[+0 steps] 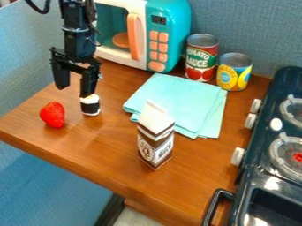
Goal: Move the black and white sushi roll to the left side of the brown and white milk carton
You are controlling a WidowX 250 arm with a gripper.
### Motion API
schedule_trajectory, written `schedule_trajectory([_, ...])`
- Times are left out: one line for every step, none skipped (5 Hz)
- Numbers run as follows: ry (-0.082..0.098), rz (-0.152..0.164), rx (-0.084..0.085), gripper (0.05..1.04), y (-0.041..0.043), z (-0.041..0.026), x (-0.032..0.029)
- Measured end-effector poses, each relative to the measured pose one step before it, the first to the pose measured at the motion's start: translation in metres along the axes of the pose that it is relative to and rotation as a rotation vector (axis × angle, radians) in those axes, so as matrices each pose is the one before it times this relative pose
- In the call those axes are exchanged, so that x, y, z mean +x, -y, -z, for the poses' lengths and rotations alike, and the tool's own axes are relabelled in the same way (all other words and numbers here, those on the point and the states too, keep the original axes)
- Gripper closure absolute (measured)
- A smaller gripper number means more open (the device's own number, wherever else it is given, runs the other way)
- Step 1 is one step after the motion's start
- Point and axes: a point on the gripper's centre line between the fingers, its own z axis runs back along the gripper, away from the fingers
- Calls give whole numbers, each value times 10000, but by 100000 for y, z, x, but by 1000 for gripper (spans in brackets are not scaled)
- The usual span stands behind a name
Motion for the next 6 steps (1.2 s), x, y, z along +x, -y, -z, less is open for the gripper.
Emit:
schedule_trajectory([80, -25, -116, 85, 332, 211, 114])
schedule_trajectory([199, 121, -207, 85, 393, 26, 321])
schedule_trajectory([24, 124, -197, 85, 236, 533, 187])
schedule_trajectory([-540, -95, -176, 85, 134, 1889, -153])
schedule_trajectory([-390, -32, 34, 161, -108, 1200, 142])
schedule_trajectory([-206, 72, 148, 374, 251, 488, 307])
